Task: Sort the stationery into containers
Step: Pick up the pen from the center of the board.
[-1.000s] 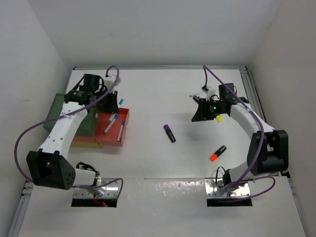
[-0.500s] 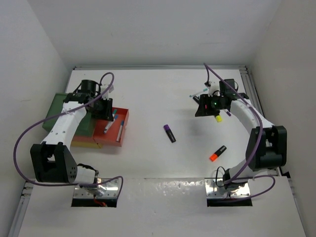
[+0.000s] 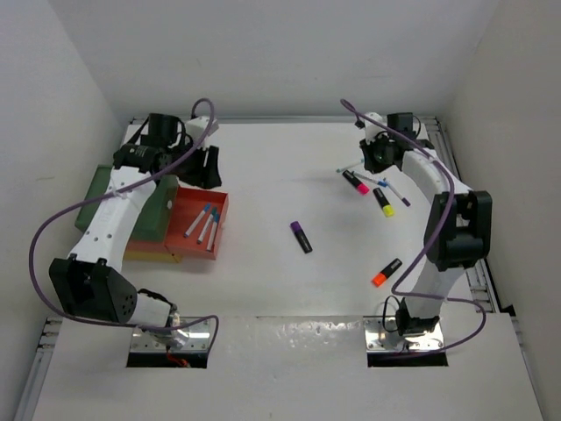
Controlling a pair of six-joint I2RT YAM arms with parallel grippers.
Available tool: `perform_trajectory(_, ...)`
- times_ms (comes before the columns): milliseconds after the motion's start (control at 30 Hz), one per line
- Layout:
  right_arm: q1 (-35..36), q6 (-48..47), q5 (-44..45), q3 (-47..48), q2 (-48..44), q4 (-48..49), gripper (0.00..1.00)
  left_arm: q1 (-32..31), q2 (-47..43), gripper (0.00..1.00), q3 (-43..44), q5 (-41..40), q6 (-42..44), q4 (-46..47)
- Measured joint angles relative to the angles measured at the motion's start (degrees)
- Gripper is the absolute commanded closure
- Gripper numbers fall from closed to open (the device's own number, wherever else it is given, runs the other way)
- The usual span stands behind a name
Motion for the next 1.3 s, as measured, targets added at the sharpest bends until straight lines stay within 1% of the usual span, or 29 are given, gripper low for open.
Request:
perform_trajectory(67, -0.07, -4.5, 0.87, 2.99, 3.72, 0.55, 0.84, -2.56, 0.68, 0.39, 4.63, 0.31, 1.14, 0.92)
perform_trajectory(133, -0.22, -8.9, 1.36, 5.88, 7.67, 0.37, 0.82, -4.52, 0.87, 0.36, 7.08, 0.52, 2.23, 2.1)
perform_trajectory(267, -1.09, -15.06, 1.46, 12.15, 15.72, -2.03, 0.81, -6.6, 1.16, 0.35, 7.37, 0.61, 3.65, 2.05)
perform_trajectory(300, -1.66, -16.44, 1.11, 15.08, 18.64, -3.26, 0.78, -6.86, 1.33, 0.35, 7.23, 0.57, 3.85, 1.92)
perform_trajectory(367, -2.6, -17.62, 0.63, 17.97, 21.68, -4.17, 0.76, -7.08, 1.75, 0.35, 7.08, 0.52, 4.22, 1.68)
perform_trajectory(500, -4.94, -19.61, -0.94, 22.43, 25.68, -7.08, 0.69, -7.19, 2.51, 0.35, 7.04, 0.5, 4.61, 1.6)
perform_trajectory(533, -5.51, -20.04, -1.4, 23.54, 26.32, -7.91, 0.66, -7.19, 2.69, 0.35, 7.04, 0.44, 4.63, 1.6)
perform_trajectory(633, -6.64, -20.9, -3.76, 25.31, 27.06, -9.73, 0.64, -7.17, 3.08, 0.35, 7.04, 0.35, 4.61, 1.6)
perform_trajectory(900, -7.5, -22.38, -11.3, 26.56, 27.34, -15.58, 0.65, -7.06, 4.35, 0.35, 6.99, 0.37, 4.59, 1.62)
perform_trajectory(1067, -7.5, -24.26, -13.14, 27.85, 28.94, -19.04, 0.66, -7.06, 5.09, 0.35, 6.99, 0.37, 4.37, 1.62)
perform_trajectory(1300, -7.87, -24.96, -13.31, 29.55, 32.94, -19.96, 0.66, -7.06, 5.18, 0.35, 6.84, 0.28, 4.35, 1.64)
